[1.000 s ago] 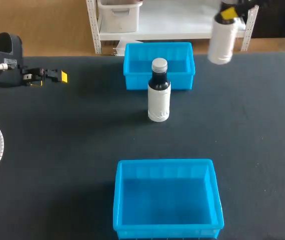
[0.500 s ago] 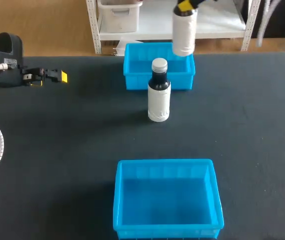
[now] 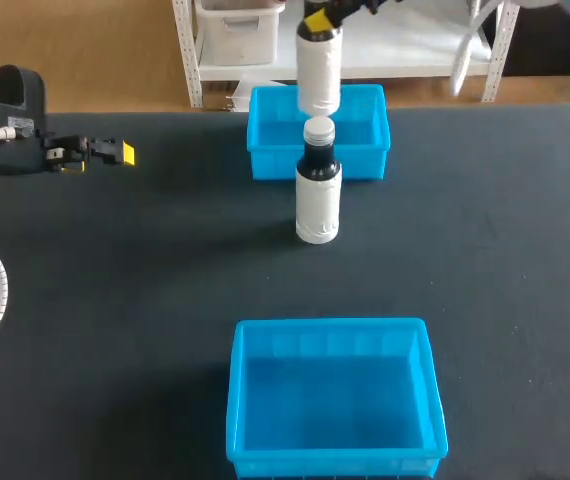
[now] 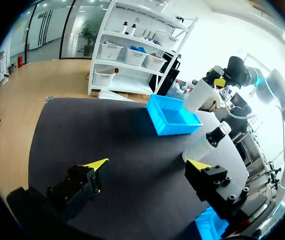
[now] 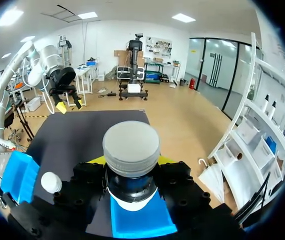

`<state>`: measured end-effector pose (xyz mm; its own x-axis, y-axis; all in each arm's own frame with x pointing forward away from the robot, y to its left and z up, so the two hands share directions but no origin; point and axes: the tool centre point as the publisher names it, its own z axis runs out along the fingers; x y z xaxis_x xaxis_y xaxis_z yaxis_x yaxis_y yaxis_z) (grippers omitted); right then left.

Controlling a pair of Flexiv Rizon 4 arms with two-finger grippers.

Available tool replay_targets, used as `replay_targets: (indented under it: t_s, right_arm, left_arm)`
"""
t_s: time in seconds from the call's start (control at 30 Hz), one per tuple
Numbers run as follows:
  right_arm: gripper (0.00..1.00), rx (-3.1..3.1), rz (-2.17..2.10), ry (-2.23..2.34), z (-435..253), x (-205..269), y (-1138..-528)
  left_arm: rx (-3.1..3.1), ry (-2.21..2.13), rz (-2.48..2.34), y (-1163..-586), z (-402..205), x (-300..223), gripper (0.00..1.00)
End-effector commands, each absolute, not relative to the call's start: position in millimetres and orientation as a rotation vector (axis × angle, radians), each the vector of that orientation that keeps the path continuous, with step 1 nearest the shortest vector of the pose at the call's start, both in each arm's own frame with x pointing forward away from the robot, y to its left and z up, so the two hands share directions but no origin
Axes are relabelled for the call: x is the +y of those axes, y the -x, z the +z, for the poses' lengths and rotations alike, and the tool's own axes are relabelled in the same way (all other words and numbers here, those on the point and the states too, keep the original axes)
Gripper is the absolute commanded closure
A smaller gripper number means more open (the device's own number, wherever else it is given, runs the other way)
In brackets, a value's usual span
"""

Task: Pick up the bottle, and place it in the far bin if it is heavy, or in the near bin if it is light.

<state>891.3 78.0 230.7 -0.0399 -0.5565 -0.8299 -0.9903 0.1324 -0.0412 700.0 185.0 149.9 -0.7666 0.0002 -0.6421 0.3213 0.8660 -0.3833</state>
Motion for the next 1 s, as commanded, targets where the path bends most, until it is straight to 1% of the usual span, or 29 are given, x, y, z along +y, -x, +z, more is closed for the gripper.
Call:
replay_targets:
  t_s: [0.03, 0.23, 0.53, 1.0]
  right_arm:
    - [1.0, 1.672, 0.844, 1.577, 221.5, 93.4, -917.7]
    - [1.0, 1.658, 0.869, 1.602, 207.2, 109.9, -926.0]
    - [1.0, 1.661, 0.916, 1.605, 188.7, 122.0, -929.8]
    - [1.0, 1.685, 0.964, 1.602, 160.8, 127.3, -930.1]
  left_arm:
    - [2.374, -0.232, -0.636, -700.0, 149.9, 185.0, 0.0]
    - [2.374, -0.232, -0.636, -700.0, 149.9, 185.0, 0.0]
    - [2.374, -0.232, -0.636, -700.0, 149.9, 185.0, 0.0]
    - [2.374, -0.232, -0.636, -700.0, 149.9, 185.0, 0.0]
